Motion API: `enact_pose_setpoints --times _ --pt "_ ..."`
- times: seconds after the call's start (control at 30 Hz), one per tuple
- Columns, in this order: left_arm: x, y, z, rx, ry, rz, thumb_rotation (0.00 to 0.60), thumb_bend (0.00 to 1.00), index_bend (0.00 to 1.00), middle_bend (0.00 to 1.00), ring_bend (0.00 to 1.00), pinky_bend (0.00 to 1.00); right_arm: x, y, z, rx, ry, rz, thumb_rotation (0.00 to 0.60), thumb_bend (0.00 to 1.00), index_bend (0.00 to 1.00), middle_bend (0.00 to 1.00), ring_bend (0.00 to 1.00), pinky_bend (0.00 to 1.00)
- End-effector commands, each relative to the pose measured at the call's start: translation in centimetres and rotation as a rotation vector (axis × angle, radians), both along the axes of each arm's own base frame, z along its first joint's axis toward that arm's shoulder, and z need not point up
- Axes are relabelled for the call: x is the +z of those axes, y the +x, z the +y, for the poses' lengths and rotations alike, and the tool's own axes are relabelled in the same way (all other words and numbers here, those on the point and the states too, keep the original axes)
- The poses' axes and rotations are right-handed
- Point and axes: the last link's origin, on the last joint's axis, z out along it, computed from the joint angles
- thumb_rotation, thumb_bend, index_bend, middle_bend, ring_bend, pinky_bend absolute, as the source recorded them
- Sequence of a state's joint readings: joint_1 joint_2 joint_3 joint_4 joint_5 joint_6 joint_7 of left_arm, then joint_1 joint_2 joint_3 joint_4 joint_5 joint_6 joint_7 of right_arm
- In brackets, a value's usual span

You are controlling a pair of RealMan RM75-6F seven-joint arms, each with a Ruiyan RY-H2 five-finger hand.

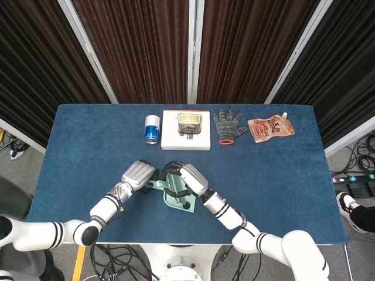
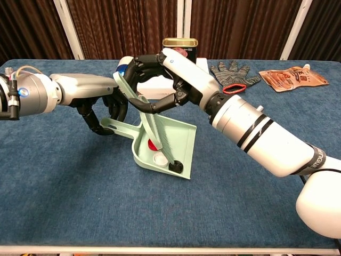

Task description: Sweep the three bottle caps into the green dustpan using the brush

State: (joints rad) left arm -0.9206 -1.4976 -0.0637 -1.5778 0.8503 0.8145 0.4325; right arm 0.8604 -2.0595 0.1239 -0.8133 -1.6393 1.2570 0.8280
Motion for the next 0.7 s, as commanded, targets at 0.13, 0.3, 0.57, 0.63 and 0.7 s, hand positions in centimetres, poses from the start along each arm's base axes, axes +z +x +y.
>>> enact_pose_setpoints --times 0.13,0.3,0.57,0.63,0.7 --pt "0.4 -0.3 0.1 0.007 0.019 -0.010 0.600 0.34 0.51 0.51 0.35 0.26 2.7 -1.8 -0.3 0.016 -0.054 0.003 0.600 0.73 0.79 0.66 0.30 0.23" --pt "0.5 -0.5 0.1 0.014 0.034 -0.034 0.600 0.34 0.42 0.48 0.35 0.26 6.2 -5.4 -0.9 0.004 -0.110 0.083 0.600 0.73 0.79 0.66 0.30 0.23" --pt "0.5 -0.3 0.1 0.000 0.034 -0.044 0.600 0.33 0.26 0.37 0.30 0.26 11.0 -10.5 -2.0 -0.020 -0.178 0.332 0.600 0.73 0.78 0.66 0.29 0.21" --pt "0.7 -0.3 0.1 -0.003 0.039 -0.047 0.600 0.33 0.24 0.35 0.28 0.26 11.8 -11.4 -2.2 -0.002 -0.196 0.422 0.600 0.73 0.77 0.66 0.29 0.21" --pt "1.2 -0.4 0.1 0.001 0.055 -0.063 0.600 0.32 0.22 0.34 0.28 0.26 12.4 -12.0 -2.4 0.021 -0.210 0.519 0.600 0.73 0.77 0.66 0.29 0.20"
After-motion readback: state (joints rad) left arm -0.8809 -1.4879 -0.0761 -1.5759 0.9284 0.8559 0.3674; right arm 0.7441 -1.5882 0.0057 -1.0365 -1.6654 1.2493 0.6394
